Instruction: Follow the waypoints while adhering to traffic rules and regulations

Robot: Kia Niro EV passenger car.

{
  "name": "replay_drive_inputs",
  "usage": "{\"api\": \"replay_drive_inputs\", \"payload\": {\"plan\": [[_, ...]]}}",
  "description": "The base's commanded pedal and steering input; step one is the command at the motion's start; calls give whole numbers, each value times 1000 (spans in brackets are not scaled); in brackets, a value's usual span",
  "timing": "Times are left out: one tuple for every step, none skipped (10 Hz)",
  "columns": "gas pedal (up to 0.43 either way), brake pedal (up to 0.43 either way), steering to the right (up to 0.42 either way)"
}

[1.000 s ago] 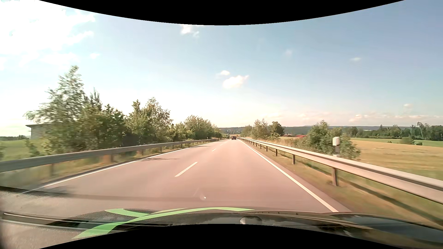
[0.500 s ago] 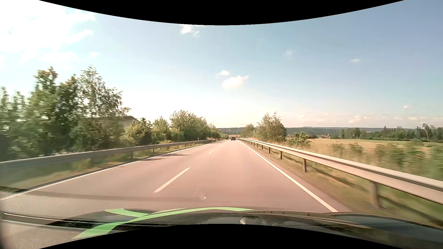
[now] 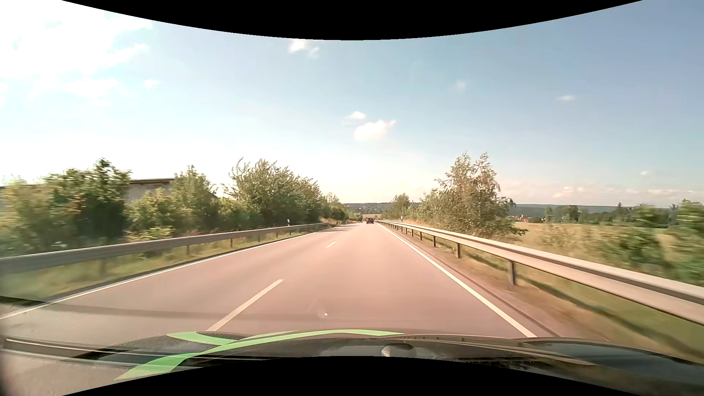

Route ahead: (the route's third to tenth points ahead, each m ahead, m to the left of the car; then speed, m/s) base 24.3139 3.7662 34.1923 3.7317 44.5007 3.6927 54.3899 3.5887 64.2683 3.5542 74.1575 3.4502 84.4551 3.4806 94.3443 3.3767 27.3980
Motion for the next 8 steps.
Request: {"api": "replay_drive_inputs", "payload": {"plan": [[150, 0, -1], [150, 0, -1], [138, 0, -1], [138, 0, -1], [138, 0, -1], [138, 0, -1], [150, 0, -1], [157, 0, -1]]}}
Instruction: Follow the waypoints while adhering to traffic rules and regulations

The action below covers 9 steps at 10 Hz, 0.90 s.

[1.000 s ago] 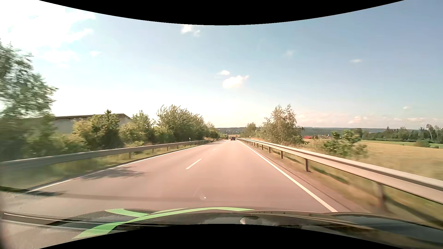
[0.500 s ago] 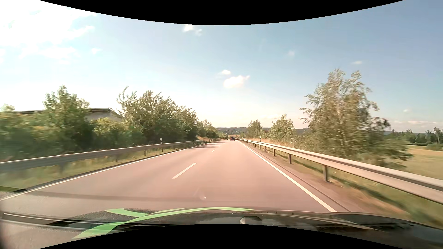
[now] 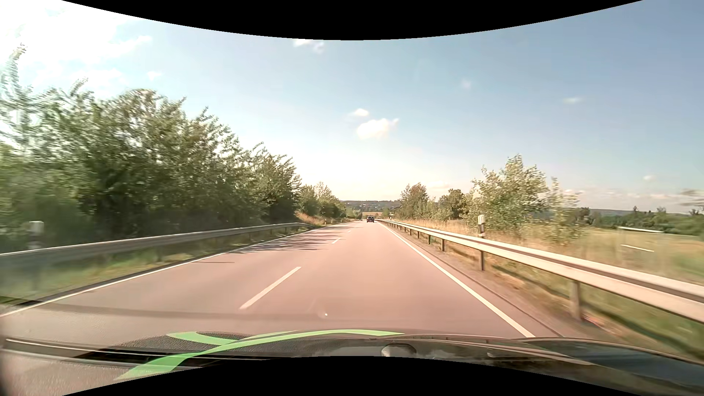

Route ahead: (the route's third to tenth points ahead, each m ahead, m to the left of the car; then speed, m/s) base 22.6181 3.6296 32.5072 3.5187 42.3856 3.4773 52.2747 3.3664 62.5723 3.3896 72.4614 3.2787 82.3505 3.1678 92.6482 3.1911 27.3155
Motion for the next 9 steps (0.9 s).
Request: {"api": "replay_drive_inputs", "payload": {"plan": [[157, 0, -1], [169, 0, -1], [189, 0, -1], [209, 0, -1], [220, 0, -1], [228, 0, -1], [228, 0, -1], [220, 0, -1], [209, 0, -1]]}}
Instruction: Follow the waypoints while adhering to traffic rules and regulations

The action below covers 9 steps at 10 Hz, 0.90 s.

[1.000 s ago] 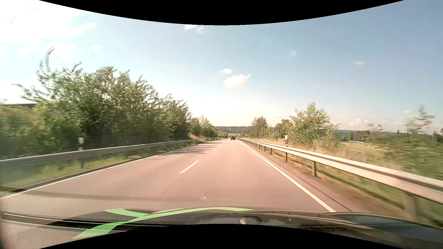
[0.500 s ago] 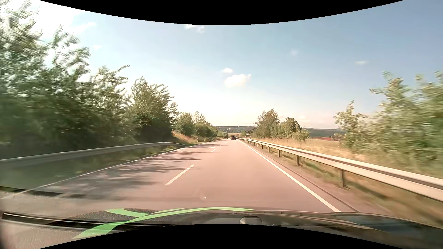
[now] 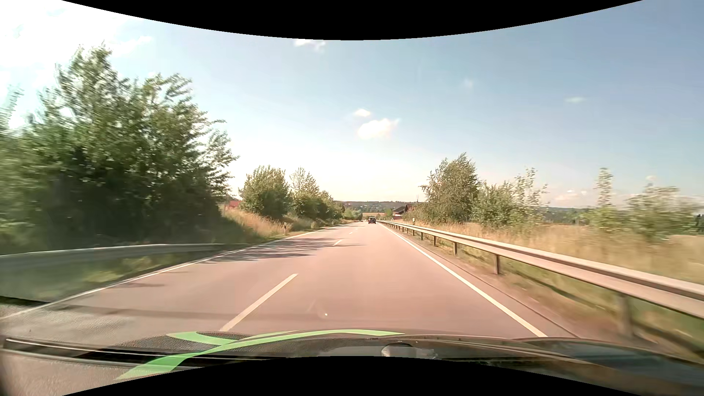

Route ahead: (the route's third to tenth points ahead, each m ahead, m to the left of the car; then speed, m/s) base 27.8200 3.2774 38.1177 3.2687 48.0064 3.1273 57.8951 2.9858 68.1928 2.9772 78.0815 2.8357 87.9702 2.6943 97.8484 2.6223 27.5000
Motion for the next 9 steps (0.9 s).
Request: {"api": "replay_drive_inputs", "payload": {"plan": [[209, 0, -1], [189, 0, -1], [169, 0, -1], [169, 0, 0], [169, 0, 0], [157, 0, 0], [157, 0, 0], [157, 0, 0], [157, 0, 0]]}}
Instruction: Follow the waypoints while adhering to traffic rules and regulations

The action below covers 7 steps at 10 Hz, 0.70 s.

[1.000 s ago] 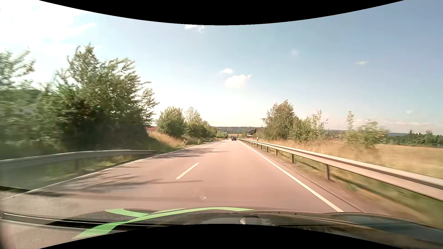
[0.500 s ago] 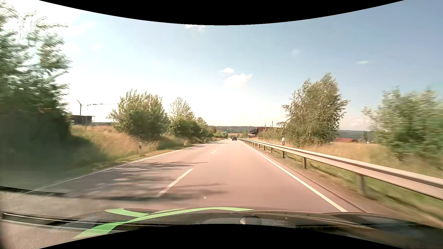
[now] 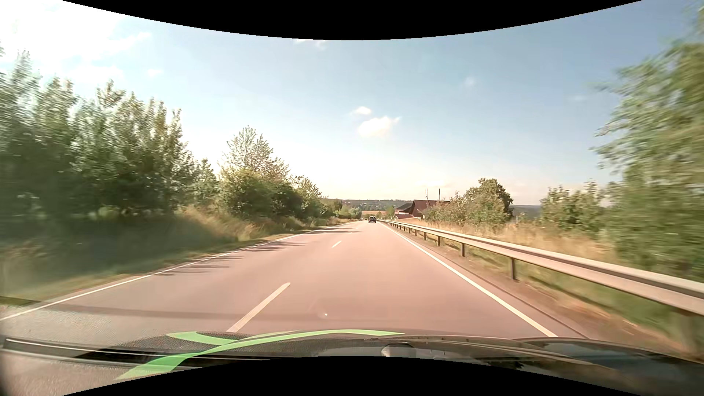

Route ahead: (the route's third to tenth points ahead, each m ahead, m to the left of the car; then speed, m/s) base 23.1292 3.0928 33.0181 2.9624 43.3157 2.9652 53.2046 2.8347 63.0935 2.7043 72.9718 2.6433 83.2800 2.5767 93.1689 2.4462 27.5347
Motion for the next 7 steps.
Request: {"api": "replay_drive_inputs", "payload": {"plan": [[150, 0, 0], [150, 0, 0], [150, 0, 0], [150, 0, 0], [157, 0, 0], [157, 0, 0], [169, 0, 0]]}}
